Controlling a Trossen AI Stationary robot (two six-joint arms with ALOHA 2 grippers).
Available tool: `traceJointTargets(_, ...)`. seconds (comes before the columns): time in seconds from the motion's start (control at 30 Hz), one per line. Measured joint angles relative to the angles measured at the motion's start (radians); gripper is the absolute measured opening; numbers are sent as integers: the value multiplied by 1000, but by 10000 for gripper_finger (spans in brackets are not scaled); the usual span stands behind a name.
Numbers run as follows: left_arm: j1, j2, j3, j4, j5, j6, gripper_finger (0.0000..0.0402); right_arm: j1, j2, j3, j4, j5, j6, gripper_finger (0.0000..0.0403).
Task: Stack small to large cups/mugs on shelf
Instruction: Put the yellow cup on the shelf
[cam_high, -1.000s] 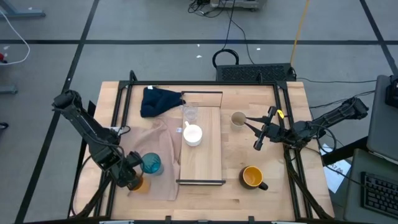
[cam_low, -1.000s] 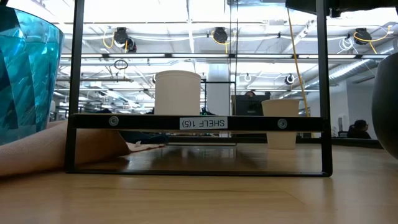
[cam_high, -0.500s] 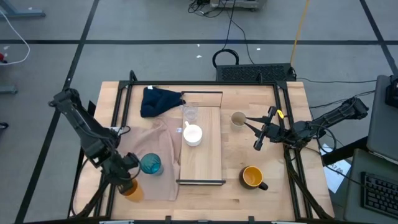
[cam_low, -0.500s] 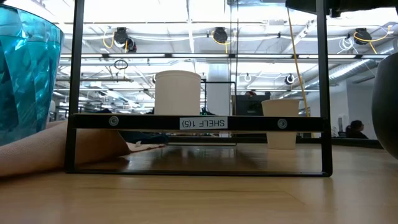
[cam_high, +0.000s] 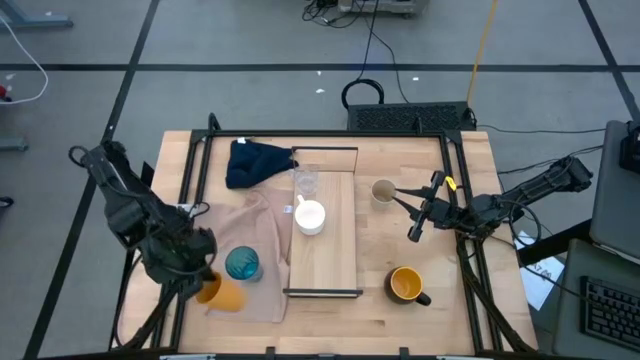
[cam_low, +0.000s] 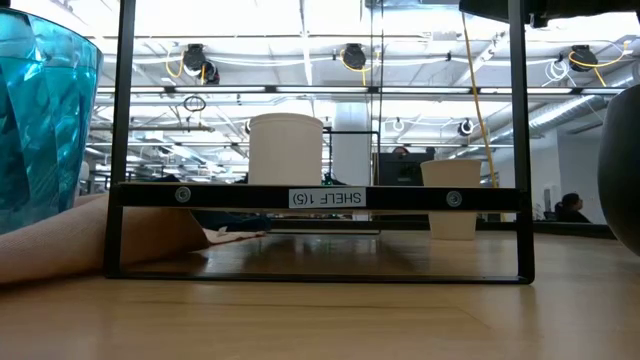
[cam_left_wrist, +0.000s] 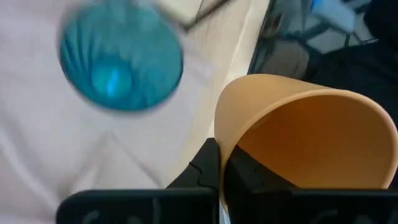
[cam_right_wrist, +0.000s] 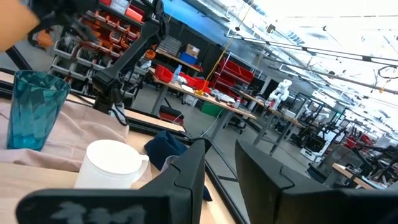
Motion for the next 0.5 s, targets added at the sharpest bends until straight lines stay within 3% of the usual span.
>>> traceJointTargets(0.27,90,4,187,-178,-158,246,2,0,0,0,0,0,19,82)
traceJointTargets(0.5,354,57,245,-254,-183,597,2,0,0,0,-11,0,21,82)
